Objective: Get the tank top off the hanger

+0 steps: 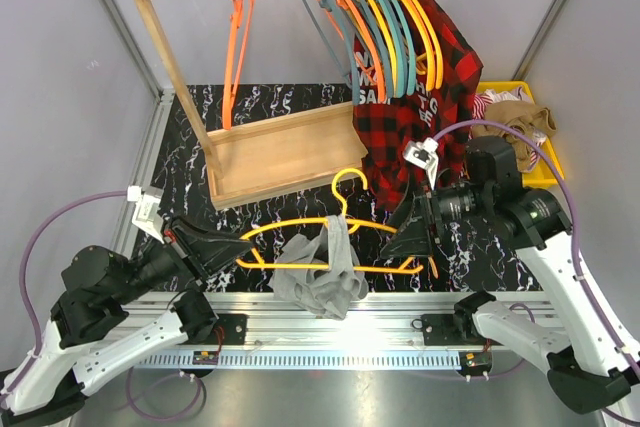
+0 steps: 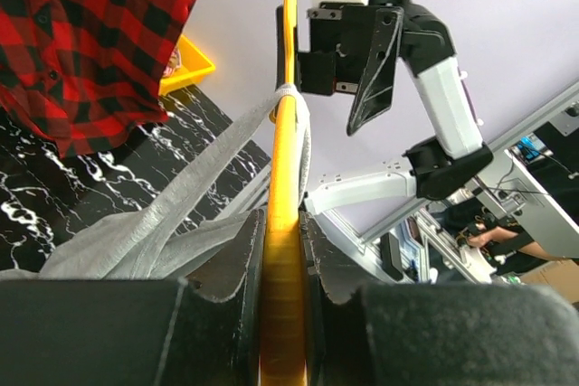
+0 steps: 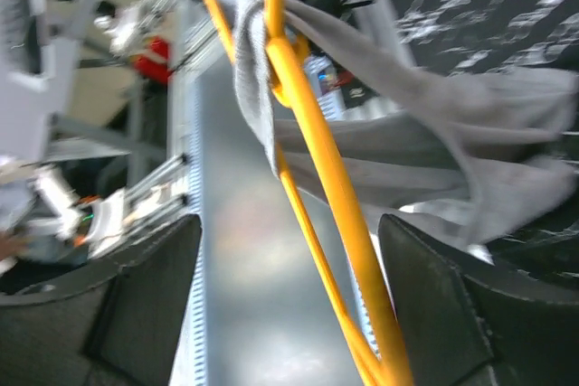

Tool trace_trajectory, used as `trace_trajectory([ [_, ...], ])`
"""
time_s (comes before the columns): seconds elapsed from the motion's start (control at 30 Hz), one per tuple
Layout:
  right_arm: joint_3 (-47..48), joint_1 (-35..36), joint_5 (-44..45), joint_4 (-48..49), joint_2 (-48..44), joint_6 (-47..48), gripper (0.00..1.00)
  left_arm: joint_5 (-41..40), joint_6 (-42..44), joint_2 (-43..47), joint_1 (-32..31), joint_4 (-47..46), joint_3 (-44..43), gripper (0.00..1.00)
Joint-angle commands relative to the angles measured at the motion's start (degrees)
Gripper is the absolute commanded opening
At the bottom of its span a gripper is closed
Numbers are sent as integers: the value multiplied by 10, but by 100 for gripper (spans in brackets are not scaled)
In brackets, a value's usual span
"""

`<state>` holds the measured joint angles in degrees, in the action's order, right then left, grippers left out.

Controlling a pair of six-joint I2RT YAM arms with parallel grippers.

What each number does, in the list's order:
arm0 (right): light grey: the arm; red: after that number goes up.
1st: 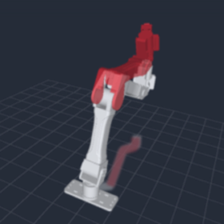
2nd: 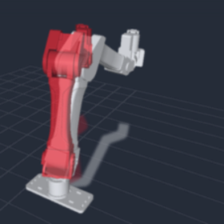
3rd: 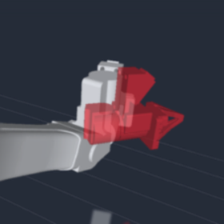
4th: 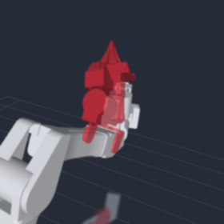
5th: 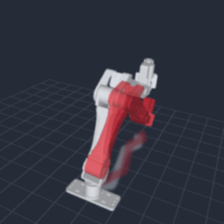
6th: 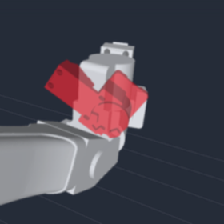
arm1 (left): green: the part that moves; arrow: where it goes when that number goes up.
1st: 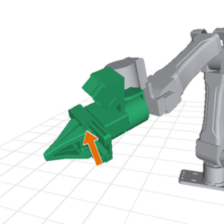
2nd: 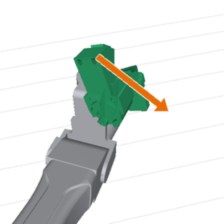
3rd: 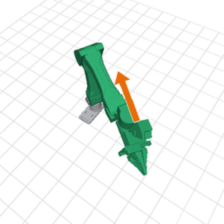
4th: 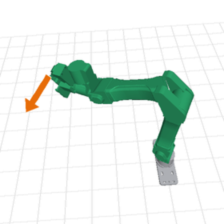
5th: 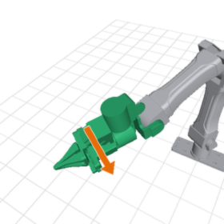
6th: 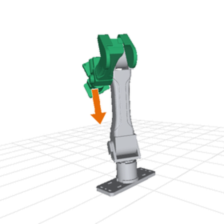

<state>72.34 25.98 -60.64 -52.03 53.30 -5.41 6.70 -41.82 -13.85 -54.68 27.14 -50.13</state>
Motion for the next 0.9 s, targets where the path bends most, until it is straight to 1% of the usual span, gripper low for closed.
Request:
trace_trajectory([
  [0.0,-16,15,-142,28,-5,-35,85,37,-15,7,1,-46,-14,0],
  [0.1,-22,36,-149,14,1,-39,71,38,-18,8,1,-58,-12,0],
  [0.13,-22,42,-146,9,3,-37,62,36,-19,9,1,-58,-13,0],
  [0.17,-21,46,-142,2,4,-36,35,29,-19,9,1,-57,-13,0],
  [0.2,-17,51,-127,-14,4,-31,20,26,-19,13,1,-56,-13,0],
  [0.27,-14,53,-113,-22,0,-28,0,10,-24,16,1,-47,-13,0],
  [0.3,-9,53,-105,-28,-6,-27,0,6,-27,17,1,-45,-12,0],
  [0.33,-4,53,-97,-30,-9,-29,0,-11,-31,17,1,-39,-14,11],
  [0.37,3,54,-84,-36,-10,-29,0,-22,-35,14,1,-18,-17,25],
  [0.4,24,53,-38,-54,-12,-29,0,-29,-34,10,1,-10,-20,41],
  [0.43,35,53,-6,-63,-11,-33,0,-48,-34,8,1,-1,-29,72],
  [0.47,47,53,87,-90,-11,-36,0,-63,-32,-2,1,27,-37,99],
  [0.53,83,53,181,-124,-7,-36,0,-112,-20,-14,1,75,-67,99],
  [0.57,94,53,272,-141,-5,-39,0,-134,-18,-28,1,97,-80,99],
  [0.6,112,53,312,-175,0,-44,0,-156,-12,-37,1,117,-94,99],
  [0.63,120,53,345,-188,2,-47,0,-198,-5,-46,1,137,-122,99],
  [0.67,126,54,398,-196,3,-51,0,-211,0,-70,1,169,-136,99],
  [0.73,149,53,440,-224,15,-61,0,-214,27,-103,1,180,-168,99],
  [0.77,169,53,471,-244,34,-65,0,-208,46,-145,1,180,-177,99],
  [0.83,186,54,489,-264,51,-65,0,-181,64,-190,1,168,-192,99],
  [0.87,195,64,515,-283,61,-69,0,-173,76,-230,1,160,-195,99],
])
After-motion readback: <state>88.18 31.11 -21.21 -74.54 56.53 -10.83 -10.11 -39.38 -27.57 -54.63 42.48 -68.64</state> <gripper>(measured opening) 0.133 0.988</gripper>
